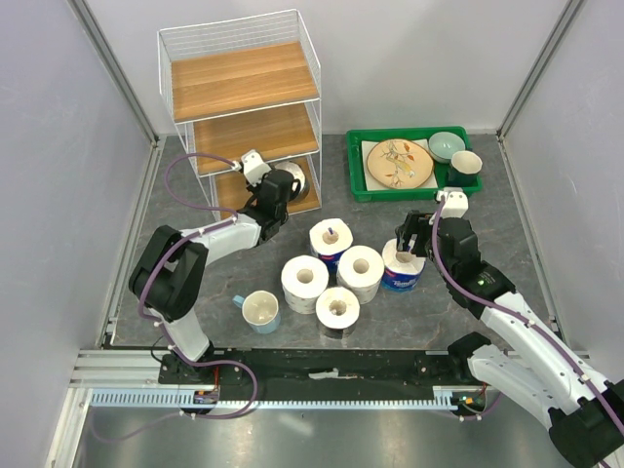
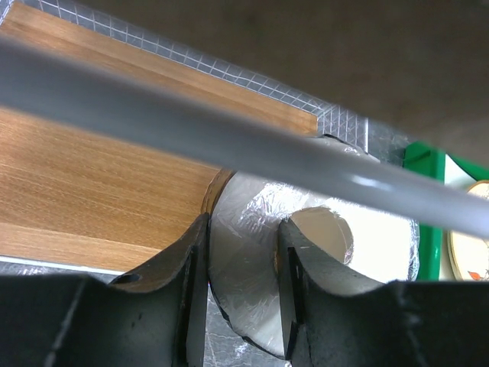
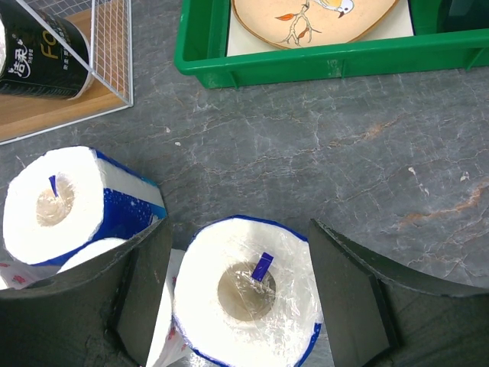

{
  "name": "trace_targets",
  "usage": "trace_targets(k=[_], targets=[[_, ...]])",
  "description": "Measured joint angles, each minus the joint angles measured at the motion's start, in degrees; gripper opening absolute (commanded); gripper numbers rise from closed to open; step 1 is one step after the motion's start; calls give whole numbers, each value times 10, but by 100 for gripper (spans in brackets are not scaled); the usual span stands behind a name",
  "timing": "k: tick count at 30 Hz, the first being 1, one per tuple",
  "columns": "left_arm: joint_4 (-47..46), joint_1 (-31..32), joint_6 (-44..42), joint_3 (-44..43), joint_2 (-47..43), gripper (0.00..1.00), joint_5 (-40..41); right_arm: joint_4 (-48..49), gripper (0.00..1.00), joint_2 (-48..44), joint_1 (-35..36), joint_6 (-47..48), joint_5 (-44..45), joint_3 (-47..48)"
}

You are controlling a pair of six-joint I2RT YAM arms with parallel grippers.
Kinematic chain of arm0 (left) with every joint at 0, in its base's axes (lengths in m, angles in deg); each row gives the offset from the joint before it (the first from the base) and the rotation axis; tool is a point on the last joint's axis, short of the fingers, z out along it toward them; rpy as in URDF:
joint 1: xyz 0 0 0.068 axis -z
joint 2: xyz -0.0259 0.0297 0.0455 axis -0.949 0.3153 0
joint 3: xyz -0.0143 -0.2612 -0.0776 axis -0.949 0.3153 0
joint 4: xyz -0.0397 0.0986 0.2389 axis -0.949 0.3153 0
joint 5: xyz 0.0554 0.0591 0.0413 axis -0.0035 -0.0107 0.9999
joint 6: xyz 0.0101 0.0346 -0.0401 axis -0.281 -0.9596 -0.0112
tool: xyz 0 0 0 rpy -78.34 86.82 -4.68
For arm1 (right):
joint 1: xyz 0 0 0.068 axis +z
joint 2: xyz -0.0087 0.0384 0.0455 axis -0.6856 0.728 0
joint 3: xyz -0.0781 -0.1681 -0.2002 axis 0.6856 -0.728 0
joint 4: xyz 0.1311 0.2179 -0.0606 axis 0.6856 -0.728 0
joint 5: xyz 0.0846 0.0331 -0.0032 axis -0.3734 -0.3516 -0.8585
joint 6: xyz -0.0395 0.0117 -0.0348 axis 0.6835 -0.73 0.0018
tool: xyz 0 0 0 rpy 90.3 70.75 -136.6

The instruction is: Place and organize the paper towels onto the shelf

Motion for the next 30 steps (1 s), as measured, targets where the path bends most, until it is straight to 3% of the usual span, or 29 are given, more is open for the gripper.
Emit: trace_targets(k=[14,23,30], targets=[[-1,3,14,19,-9,41,17,-4,80,0,0,0,-1,0],[8,3,21,27,-11,58,23,-4,80,0,0,0,-2,0],[10,3,30,27,-11,59,26,-4,80,0,0,0,-2,0]])
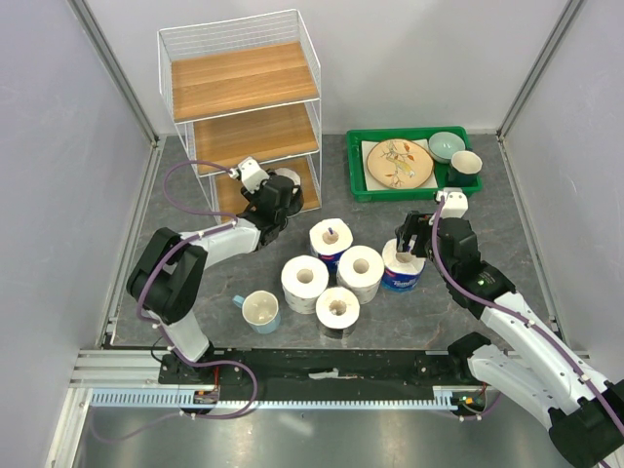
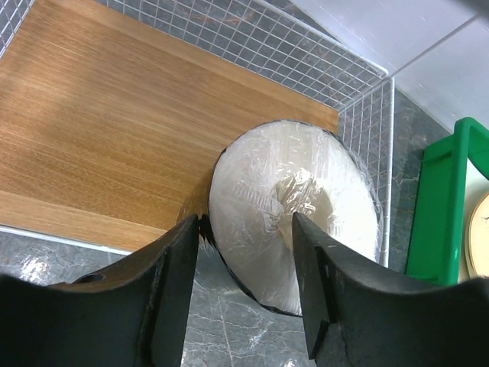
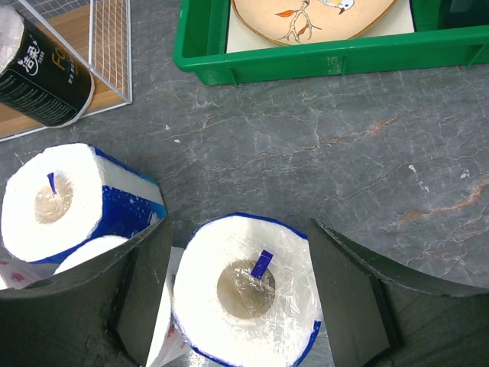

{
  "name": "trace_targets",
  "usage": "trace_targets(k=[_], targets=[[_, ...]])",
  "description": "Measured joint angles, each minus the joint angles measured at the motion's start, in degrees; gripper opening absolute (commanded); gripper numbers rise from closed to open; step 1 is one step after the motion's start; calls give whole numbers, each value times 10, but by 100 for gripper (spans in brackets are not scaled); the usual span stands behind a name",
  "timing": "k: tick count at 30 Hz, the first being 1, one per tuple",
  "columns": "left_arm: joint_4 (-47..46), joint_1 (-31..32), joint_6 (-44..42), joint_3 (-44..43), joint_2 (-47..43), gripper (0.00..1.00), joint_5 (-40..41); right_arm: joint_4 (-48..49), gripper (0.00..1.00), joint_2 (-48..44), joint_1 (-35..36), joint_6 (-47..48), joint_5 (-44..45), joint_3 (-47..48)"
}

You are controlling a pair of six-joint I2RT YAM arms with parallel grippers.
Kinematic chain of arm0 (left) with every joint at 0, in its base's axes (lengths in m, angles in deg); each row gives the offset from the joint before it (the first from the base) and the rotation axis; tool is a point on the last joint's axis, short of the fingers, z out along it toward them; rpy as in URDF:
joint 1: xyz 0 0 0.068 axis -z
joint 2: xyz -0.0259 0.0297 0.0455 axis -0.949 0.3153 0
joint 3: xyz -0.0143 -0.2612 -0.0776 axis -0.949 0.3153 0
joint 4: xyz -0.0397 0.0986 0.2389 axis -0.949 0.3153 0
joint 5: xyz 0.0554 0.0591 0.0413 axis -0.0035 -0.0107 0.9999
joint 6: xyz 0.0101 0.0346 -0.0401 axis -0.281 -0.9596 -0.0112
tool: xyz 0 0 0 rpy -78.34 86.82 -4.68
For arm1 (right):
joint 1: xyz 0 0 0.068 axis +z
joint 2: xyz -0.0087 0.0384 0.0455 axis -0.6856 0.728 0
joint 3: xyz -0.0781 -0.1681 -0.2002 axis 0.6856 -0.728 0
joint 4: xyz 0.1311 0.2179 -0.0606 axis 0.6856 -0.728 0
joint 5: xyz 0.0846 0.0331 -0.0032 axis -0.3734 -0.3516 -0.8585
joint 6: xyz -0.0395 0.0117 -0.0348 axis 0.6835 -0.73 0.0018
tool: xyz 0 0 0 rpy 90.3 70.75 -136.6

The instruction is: Place and organize the paper towels onto the shelf

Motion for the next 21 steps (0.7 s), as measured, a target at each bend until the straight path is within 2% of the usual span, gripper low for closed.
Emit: trace_targets(k=[8,13,17,21], targets=[[4,0,19,33,-34,73,0,0,80,0,0,0,0,0],[2,4,27,76,-111,78,6,0,80,0,0,-2,-2,0],[0,12,27,118,-189,90,11,0,80,0,0,-2,-2,0],[25,18,27,160,-279,94,-3,-3,80,-3,0,-2,-2,0]])
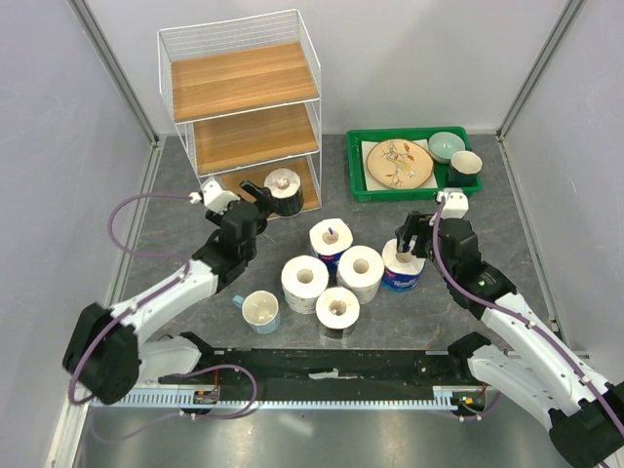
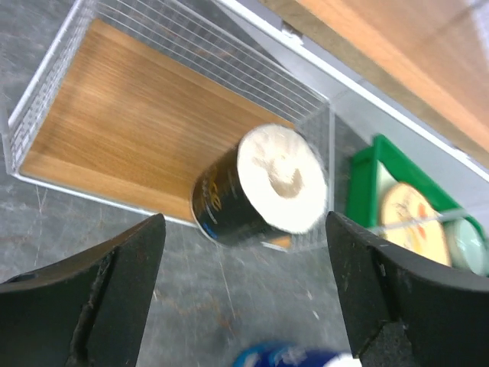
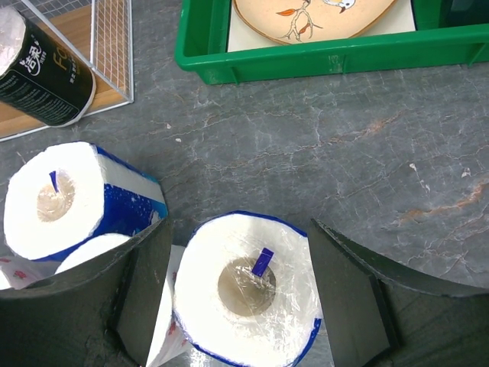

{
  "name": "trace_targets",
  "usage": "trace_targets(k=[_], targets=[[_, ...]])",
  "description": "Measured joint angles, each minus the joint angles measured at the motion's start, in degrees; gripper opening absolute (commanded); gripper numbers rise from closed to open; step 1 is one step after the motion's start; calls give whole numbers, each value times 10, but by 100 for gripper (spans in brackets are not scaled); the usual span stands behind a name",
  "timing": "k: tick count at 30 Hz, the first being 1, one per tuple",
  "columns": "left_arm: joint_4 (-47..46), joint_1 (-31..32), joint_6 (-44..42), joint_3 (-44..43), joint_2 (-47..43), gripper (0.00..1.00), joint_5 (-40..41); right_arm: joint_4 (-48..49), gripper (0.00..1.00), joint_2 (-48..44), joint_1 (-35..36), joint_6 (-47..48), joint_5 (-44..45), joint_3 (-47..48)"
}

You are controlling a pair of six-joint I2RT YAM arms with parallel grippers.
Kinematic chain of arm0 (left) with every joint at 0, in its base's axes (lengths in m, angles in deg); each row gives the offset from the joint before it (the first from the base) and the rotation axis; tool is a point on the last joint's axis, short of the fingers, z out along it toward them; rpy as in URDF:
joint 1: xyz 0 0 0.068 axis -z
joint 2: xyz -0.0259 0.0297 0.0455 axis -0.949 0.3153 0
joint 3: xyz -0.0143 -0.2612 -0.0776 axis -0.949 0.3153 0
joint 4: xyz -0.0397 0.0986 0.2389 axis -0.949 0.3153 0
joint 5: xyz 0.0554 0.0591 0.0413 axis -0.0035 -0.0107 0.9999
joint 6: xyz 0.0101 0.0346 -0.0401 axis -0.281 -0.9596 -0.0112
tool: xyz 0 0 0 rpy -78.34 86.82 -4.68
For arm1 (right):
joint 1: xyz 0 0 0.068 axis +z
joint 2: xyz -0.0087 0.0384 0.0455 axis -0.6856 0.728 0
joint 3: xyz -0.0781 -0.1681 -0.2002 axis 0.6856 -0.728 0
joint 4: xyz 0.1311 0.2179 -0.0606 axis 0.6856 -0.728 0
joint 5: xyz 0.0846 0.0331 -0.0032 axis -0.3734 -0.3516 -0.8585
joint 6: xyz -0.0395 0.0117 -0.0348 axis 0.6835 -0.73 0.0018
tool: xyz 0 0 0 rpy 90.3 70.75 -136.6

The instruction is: Place and organize the paper towels onto the shelf

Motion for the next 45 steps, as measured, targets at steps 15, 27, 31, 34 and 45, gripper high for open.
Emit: trace_targets(k=[15,27,31,34,45], targets=[[149,156,-103,29,-285,97,-278,-44,84,-40,0,-75,92,27],[442,467,-2,-167,-90,99,-186,-78,85,-57,0,-102,112,28],[533,516,80,-187,-56,99,-144,-80,85,-67,0,-107,117,28],[580,522,141,-175,-66,99,-115,-84,85,-76,0,-112,118,29],[622,522,264,-112,-77,100,-52,-95,86,-81,0,-117,119,29]])
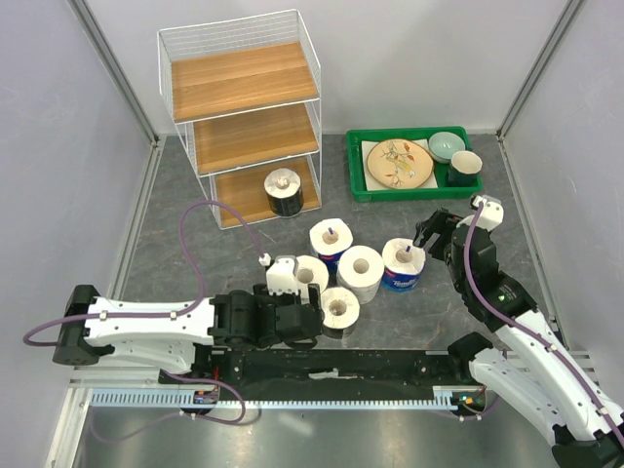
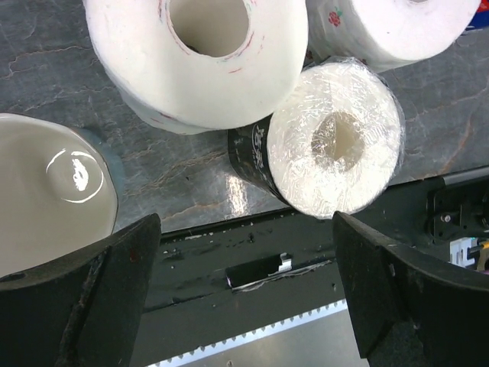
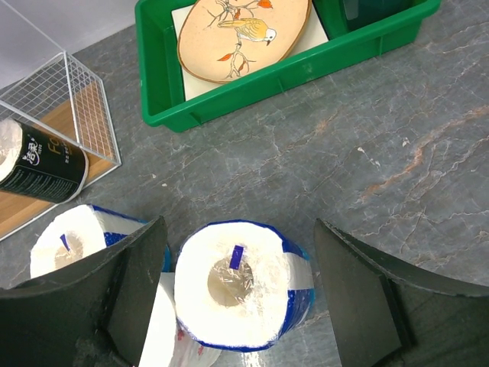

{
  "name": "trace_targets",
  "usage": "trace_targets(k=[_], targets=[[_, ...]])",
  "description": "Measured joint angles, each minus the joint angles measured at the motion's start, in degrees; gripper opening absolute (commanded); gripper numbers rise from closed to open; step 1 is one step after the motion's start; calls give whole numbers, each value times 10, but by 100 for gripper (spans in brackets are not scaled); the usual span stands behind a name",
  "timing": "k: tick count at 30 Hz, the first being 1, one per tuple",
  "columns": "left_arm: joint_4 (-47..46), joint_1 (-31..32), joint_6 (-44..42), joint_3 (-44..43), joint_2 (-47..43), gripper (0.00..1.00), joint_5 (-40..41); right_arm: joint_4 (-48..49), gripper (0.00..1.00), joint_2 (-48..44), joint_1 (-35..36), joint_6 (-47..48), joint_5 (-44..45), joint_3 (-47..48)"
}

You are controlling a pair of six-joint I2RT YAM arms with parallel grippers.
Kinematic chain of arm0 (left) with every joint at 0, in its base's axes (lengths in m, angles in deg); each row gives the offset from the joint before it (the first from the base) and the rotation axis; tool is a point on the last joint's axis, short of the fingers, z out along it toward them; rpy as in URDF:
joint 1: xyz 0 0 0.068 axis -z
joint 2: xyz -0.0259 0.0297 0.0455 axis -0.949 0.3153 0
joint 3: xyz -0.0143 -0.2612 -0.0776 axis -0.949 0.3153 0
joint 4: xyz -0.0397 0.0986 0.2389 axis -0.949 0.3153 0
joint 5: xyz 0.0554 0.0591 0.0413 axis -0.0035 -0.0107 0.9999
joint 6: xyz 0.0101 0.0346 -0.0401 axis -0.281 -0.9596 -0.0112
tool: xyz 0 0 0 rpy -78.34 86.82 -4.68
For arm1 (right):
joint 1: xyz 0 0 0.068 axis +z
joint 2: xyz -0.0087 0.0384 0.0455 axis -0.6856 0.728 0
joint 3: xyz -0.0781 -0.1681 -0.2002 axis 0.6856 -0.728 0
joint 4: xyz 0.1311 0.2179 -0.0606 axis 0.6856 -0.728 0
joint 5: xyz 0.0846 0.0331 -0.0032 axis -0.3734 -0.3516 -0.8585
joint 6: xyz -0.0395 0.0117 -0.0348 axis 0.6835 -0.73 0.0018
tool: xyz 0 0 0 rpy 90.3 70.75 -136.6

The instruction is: Place and organize the paper towels onto the shelf

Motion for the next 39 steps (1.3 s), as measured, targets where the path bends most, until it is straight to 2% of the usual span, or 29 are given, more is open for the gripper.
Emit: trace_targets(k=[12,23,39], targets=[[-36,0,14,0,41,100,22,0,86,2,0,0,2,0],[-55,0,14,-2,113,100,32,0,87,3,0,0,4,0],[-92,-30,13,-8,132,97,57,0,88,11,0,0,6,0]])
